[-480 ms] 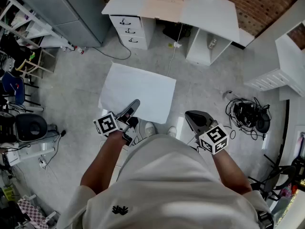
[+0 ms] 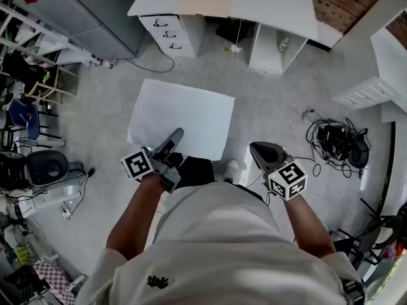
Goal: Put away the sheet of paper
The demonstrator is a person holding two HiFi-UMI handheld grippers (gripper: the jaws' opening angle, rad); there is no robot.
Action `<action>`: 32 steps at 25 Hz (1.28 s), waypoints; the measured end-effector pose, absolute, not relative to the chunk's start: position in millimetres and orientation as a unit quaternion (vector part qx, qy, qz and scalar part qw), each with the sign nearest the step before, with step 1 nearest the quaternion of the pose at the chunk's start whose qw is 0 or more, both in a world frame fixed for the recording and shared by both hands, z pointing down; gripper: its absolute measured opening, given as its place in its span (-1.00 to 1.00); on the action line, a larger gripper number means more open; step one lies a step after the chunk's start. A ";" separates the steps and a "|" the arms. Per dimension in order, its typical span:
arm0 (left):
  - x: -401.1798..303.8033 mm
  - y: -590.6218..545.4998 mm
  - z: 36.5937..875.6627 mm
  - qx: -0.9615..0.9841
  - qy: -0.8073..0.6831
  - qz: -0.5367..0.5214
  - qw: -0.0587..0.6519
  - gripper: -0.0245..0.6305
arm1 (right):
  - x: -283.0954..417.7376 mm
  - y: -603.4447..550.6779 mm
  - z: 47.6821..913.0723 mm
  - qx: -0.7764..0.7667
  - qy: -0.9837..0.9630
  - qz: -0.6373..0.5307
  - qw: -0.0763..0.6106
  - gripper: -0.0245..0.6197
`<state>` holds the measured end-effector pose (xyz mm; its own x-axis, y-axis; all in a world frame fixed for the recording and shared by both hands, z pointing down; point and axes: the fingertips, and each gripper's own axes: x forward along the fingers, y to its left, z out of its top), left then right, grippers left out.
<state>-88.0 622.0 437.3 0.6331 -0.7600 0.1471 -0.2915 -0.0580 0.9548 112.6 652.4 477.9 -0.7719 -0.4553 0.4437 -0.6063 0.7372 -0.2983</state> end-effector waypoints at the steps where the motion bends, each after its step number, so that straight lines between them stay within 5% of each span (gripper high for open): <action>1: -91.4 621.5 437.2 0.697 -0.378 -0.204 0.574 -0.85 | 110.4 651.5 478.6 0.290 -0.915 0.221 0.173 -0.84; 9: -71.7 555.2 441.4 0.706 -0.359 -0.211 0.573 -0.85 | 130.3 597.5 479.9 0.312 -0.913 0.206 0.160 -0.83; 12: -86.7 505.6 440.1 0.711 -0.341 -0.217 0.576 -0.85 | 112.8 558.8 474.9 0.325 -0.910 0.198 0.168 -0.58; 32: -170.9 230.9 441.3 0.718 -0.290 -0.237 0.586 -0.85 | -2.5 321.4 455.9 0.363 -0.891 0.182 0.201 -0.82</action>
<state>-170.9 230.9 441.3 0.7188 -0.6952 -0.0001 -0.1388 -0.1437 0.9798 -2.5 321.4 455.9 -0.6551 -0.5739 0.4914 -0.7207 0.6700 -0.1784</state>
